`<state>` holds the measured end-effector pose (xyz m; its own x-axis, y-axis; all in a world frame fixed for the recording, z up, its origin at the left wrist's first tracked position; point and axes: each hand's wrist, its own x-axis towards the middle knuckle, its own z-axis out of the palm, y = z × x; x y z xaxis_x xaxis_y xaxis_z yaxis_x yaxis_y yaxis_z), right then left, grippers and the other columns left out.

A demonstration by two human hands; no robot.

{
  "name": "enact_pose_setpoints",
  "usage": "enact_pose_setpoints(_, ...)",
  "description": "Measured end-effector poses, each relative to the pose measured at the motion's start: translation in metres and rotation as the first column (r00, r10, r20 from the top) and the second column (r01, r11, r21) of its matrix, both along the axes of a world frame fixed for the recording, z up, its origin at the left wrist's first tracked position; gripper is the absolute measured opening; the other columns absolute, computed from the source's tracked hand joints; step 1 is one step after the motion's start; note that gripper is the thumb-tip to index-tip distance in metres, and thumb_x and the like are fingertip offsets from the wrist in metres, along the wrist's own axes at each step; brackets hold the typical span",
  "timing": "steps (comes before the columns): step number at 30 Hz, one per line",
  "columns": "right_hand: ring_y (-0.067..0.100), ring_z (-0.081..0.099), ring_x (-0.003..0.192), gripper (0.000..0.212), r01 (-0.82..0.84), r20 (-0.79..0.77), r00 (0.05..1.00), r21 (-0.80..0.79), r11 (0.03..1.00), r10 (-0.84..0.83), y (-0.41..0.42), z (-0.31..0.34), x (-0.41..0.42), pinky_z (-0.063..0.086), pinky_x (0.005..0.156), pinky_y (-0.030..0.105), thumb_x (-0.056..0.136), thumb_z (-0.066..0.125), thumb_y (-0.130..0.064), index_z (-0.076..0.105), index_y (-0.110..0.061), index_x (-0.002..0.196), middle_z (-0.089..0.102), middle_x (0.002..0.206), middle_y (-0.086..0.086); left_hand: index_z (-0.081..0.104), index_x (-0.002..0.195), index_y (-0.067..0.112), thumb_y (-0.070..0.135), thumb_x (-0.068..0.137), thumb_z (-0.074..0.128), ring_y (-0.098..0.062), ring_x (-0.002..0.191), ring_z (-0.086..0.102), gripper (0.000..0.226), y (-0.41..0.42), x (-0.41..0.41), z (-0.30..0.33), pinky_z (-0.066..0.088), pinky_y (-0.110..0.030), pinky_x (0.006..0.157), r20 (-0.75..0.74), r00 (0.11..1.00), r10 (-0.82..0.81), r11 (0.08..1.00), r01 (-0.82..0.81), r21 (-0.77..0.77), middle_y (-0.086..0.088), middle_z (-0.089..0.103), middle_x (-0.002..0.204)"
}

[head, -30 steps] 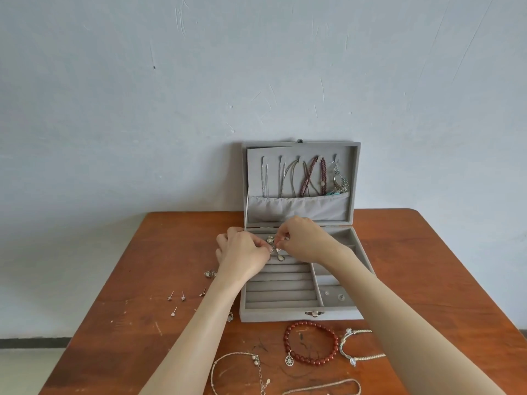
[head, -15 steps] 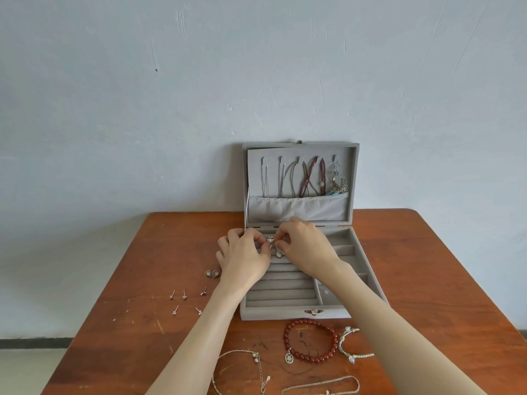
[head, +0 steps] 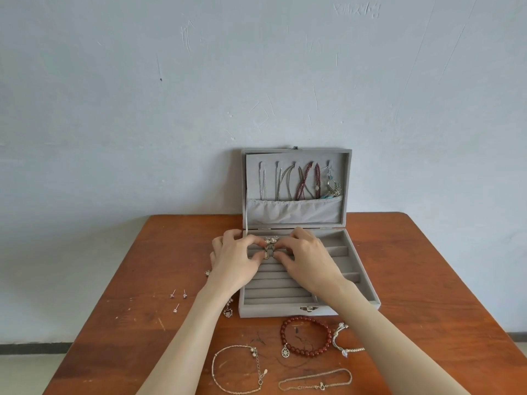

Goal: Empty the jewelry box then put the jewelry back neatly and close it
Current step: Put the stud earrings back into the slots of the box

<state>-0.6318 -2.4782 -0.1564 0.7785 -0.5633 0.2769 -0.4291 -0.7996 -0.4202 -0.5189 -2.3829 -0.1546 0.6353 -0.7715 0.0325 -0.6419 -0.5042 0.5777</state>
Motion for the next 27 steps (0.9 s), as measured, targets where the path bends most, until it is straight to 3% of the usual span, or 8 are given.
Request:
enact_pose_setpoints(7,0.026,0.058,0.095,0.023,-0.089,0.09,0.992,-0.026,0.996,0.091,0.017,0.013,0.004,0.045,0.086,0.038,0.089,0.057,-0.018,0.066,-0.011,0.109,0.06,0.099,0.009,0.062,0.112,0.028,0.024,0.091,0.054,-0.021,0.13,0.028,0.023,0.032,0.014,0.013,0.024,-0.035,0.106,0.022,0.992,-0.127,0.983,0.129,-0.127,0.0,0.039,0.135)
enact_pose_setpoints(11,0.023,0.06,0.09,0.022,-0.163,0.113,0.98,-0.019,0.986,0.165,0.033,0.021,0.017,0.045,0.085,0.033,0.09,0.056,-0.016,0.067,-0.011,0.108,0.061,0.1,0.008,0.061,0.107,0.032,0.021,0.09,0.056,-0.01,0.112,0.05,0.021,0.056,0.036,0.011,0.042,-0.028,0.095,0.005,0.987,-0.158,0.974,0.156,-0.166,0.009,0.052,0.12)
enact_pose_setpoints(14,0.025,0.059,0.093,0.019,-0.199,0.08,0.976,-0.046,0.979,0.203,0.043,0.02,0.029,0.044,0.088,0.037,0.089,0.057,-0.016,0.068,-0.011,0.104,0.063,0.098,0.008,0.062,0.106,0.028,0.015,0.089,0.057,-0.01,0.102,0.054,0.022,0.069,0.05,0.005,0.044,-0.027,0.09,0.007,0.998,-0.069,0.984,0.07,-0.164,0.007,0.059,0.109)
enact_pose_setpoints(19,0.022,0.047,0.111,0.024,-0.18,-0.113,0.98,-0.176,0.968,0.162,0.056,0.007,0.047,0.027,0.094,0.034,0.092,0.051,-0.025,0.066,-0.018,0.108,0.061,0.11,0.003,0.063,0.107,0.023,0.012,0.089,0.057,-0.007,0.09,0.053,0.022,0.079,0.065,-0.007,0.039,-0.02,0.086,-0.011,1.0,0.007,0.987,-0.009,-0.159,0.009,0.059,0.101)
enact_pose_setpoints(21,0.027,0.053,0.101,0.017,-0.168,-0.115,0.983,-0.238,0.956,0.144,0.064,0.004,0.053,0.032,0.087,0.04,0.085,0.061,-0.025,0.072,-0.019,0.097,0.066,0.099,0.004,0.065,0.107,0.022,0.012,0.089,0.057,-0.006,0.089,0.053,0.022,0.08,0.069,-0.009,0.036,-0.016,0.084,-0.023,1.0,-0.002,0.989,-0.002,-0.151,0.009,0.06,0.103)
enact_pose_setpoints(24,0.027,0.06,0.072,0.007,-0.145,-0.095,0.988,-0.267,0.953,0.123,0.066,-0.004,0.063,0.041,0.064,0.041,0.062,0.077,-0.023,0.074,-0.023,0.068,0.064,0.068,0.0,0.067,0.102,0.022,0.015,0.087,0.06,-0.006,0.091,0.053,0.018,0.08,0.07,-0.011,0.036,-0.017,0.084,-0.019,0.999,-0.036,0.991,0.033,-0.131,0.007,0.061,0.102)
enact_pose_setpoints(27,0.03,0.058,0.082,0.008,-0.151,-0.071,0.988,-0.257,0.954,0.137,0.07,-0.005,0.067,0.038,0.073,0.044,0.073,0.07,-0.021,0.076,-0.02,0.079,0.066,0.077,0.004,0.068,0.097,0.023,0.018,0.085,0.064,-0.007,0.095,0.053,0.015,0.079,0.068,-0.014,0.036,-0.017,0.084,-0.017,0.998,-0.054,0.991,0.051,-0.121,0.007,0.061,0.099)
